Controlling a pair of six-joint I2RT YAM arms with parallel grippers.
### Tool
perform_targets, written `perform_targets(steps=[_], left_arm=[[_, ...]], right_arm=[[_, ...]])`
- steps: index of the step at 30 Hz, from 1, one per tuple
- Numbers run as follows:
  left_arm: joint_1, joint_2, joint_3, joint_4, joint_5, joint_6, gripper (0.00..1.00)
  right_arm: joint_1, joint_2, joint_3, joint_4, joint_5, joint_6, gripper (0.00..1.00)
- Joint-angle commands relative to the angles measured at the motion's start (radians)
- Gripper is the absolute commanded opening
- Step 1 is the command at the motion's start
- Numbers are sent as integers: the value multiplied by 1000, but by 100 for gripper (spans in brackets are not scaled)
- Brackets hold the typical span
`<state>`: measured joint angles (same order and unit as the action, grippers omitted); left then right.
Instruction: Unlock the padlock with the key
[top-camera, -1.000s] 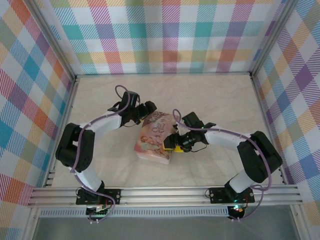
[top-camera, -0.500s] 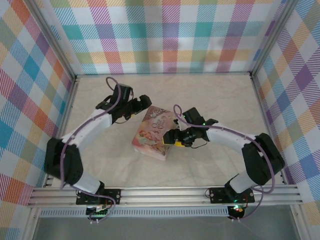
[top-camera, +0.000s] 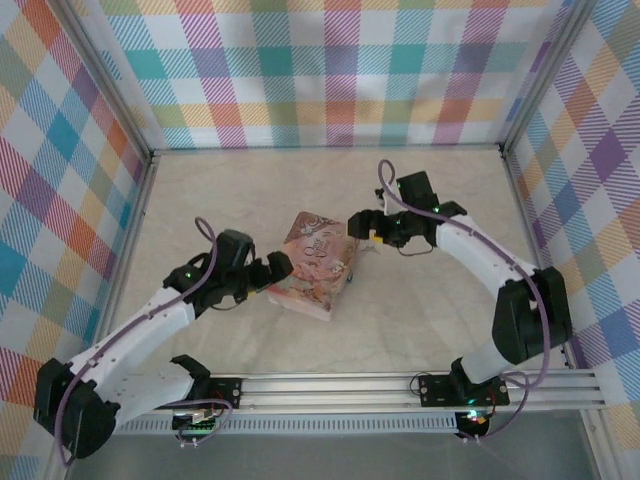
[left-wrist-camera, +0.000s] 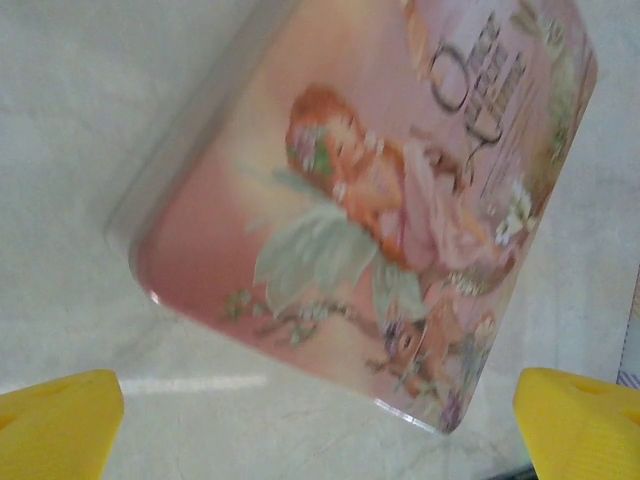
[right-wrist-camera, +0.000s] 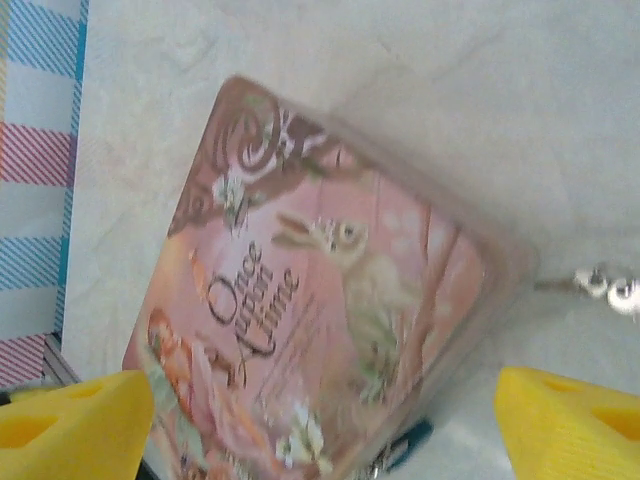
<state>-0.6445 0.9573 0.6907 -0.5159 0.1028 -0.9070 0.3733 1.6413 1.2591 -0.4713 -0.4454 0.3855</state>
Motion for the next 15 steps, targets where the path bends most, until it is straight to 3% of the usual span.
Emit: perform_targets(steps=[1, 10, 15], left_arm=[[-61, 11, -52, 112, -28, -112, 100], [-106, 193, -17, 324, -68, -92, 100], [-101, 260, 40, 325, -108, -58, 100]], right_arm=[[-4, 96, 92, -33, -22, -51, 87], [-4, 304, 280, -85, -105, -95, 82], [-4, 324, 286, -106, -171, -111, 75]])
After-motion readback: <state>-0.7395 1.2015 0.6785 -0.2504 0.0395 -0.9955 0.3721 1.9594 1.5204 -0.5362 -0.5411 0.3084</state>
